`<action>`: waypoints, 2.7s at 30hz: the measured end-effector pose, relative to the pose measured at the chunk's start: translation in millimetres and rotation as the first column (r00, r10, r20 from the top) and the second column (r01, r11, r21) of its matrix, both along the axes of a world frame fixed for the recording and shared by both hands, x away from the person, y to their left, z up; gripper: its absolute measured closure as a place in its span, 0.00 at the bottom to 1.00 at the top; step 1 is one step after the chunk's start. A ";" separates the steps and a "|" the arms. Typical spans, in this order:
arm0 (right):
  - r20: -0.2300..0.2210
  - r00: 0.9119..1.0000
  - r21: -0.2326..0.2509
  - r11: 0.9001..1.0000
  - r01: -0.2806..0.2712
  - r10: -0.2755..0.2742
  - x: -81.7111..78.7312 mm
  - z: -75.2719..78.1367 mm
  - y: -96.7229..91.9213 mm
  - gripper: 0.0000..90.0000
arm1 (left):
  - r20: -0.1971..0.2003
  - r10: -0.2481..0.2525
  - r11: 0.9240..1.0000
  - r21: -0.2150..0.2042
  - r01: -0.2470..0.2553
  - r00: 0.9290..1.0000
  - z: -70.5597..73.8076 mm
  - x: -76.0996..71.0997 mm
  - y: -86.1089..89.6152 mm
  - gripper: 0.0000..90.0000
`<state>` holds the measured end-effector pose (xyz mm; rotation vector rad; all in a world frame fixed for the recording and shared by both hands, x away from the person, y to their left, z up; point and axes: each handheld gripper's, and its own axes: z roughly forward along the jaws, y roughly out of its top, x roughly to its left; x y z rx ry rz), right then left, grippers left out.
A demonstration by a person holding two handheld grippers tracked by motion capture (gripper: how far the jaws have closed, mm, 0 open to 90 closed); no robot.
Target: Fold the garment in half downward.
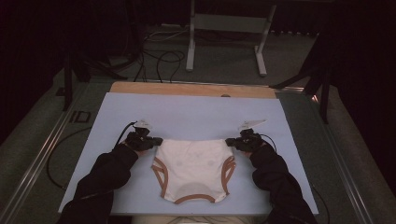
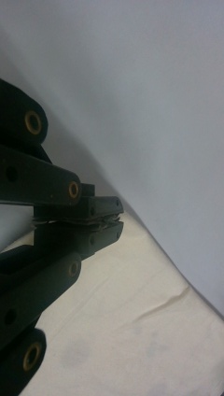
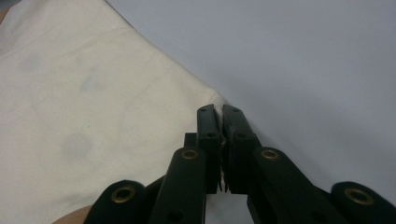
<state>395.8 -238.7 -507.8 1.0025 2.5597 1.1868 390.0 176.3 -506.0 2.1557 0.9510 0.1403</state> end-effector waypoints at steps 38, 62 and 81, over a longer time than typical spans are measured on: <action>-0.004 0.991 -0.012 0.991 0.130 -0.130 44.7 -7.8 -0.4 0.97 | 0.048 0.064 0.998 -0.003 -0.064 0.997 -8.6 45.3 -9.2 0.98; -0.027 0.989 -0.024 0.989 0.147 -0.148 55.8 -14.4 1.2 0.96 | 0.035 0.098 0.995 0.023 -0.099 0.995 -16.3 54.1 -13.7 0.97; -0.017 0.990 0.002 0.990 0.141 -0.141 53.3 -1.1 5.7 0.50 | 0.071 0.119 0.993 0.010 -0.120 0.990 -2.7 48.3 -11.7 0.61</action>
